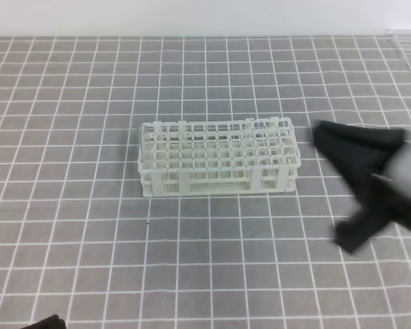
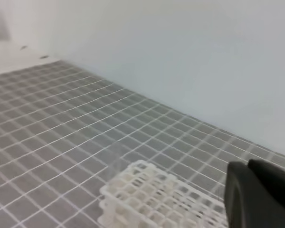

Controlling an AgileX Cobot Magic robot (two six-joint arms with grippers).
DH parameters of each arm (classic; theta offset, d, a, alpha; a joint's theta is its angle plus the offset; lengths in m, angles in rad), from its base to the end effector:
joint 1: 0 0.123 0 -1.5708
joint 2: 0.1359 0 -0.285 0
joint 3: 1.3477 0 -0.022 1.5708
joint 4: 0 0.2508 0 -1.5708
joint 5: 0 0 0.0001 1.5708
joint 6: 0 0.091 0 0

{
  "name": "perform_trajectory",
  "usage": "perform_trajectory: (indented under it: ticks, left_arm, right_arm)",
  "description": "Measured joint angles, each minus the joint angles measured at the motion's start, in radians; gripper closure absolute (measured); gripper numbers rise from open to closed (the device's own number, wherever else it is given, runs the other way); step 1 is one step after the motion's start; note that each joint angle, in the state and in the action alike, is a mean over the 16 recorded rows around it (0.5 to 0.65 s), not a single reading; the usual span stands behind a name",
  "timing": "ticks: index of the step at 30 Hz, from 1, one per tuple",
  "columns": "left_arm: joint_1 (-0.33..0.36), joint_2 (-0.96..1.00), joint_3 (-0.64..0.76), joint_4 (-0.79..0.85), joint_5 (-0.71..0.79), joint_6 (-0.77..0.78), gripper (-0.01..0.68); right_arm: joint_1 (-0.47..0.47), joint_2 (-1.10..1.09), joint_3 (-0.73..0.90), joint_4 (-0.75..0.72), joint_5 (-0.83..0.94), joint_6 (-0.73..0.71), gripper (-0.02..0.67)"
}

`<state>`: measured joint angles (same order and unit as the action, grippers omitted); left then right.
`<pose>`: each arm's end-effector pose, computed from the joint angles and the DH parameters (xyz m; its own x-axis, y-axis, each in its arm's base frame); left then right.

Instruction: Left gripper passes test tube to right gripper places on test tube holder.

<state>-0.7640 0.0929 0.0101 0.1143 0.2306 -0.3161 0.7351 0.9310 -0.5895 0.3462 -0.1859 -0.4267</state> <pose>0.0463 -0.0410 0.1835 -0.3084 0.0139 -0.9512 0.6236 0.7580 -0.1911 0.1530 0.1307 0.3235 -0.0050 -0.1201 -0.9928 -0.6257 0.7748 -0.0906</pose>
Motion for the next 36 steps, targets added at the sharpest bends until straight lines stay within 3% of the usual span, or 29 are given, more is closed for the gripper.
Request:
perform_trajectory:
  ticks: [19,31,36]
  left_arm:
    - [0.000,0.001,0.001,0.008,0.003,0.001,0.674]
    - [0.000,-0.001,-0.002,0.010,0.019,0.001,0.674]
    - [0.000,-0.002,-0.005,0.011,0.028,0.001,0.674]
  right_arm:
    - [-0.466,-0.760,0.551,0.250,0.059,-0.010,0.662]
    - [-0.518,-0.947,0.593,0.262,0.144,-0.029,0.662]
    - [-0.519,-0.948,0.593,0.122,0.157,0.090,0.662]
